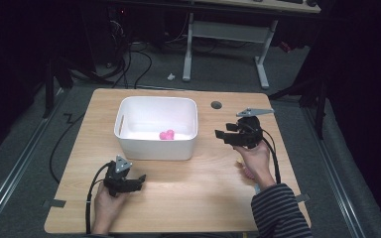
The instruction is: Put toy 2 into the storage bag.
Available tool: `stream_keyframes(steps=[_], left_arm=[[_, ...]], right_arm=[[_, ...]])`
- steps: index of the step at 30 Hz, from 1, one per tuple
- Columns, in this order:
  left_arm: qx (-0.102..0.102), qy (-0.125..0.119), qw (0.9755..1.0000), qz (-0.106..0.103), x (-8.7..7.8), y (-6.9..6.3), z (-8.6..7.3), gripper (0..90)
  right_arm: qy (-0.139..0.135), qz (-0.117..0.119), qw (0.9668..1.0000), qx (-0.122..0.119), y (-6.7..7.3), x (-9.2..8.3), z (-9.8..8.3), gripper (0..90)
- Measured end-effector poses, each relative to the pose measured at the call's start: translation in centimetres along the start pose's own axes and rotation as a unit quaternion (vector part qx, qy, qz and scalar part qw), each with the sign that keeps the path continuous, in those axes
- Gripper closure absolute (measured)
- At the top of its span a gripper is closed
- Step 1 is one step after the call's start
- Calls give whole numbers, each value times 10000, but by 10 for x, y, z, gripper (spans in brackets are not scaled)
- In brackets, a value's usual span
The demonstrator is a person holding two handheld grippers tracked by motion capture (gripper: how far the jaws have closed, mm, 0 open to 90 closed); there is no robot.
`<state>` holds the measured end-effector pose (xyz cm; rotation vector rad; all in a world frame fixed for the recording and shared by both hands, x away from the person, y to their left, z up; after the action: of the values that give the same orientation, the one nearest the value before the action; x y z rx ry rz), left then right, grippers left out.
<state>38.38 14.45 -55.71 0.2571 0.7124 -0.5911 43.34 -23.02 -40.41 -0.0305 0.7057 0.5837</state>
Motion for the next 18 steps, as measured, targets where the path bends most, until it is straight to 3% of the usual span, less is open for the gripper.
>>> stream_keyframes(steps=[11, 18], left_arm=[[-1, 0, 10000, 2, 0, 0, 0, 189], [-5, -2, 10000, 3, 0, 0, 0, 188]], right_arm=[[14, -334, 9994, 107, -17, -15, -24, 419], [-36, -623, 9981, 4, -22, -34, -31, 423]])
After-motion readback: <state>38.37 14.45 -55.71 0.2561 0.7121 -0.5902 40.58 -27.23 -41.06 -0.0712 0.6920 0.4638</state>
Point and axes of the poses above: each handheld gripper's, and its own axes: x roughly forward along the jaws, z roughly out of its top, y roughly to its left, the point moved 3 cm from there along x, roughly forward along the jaws, and after that the axes turned 3 degrees about x, right-handed, at the moved point
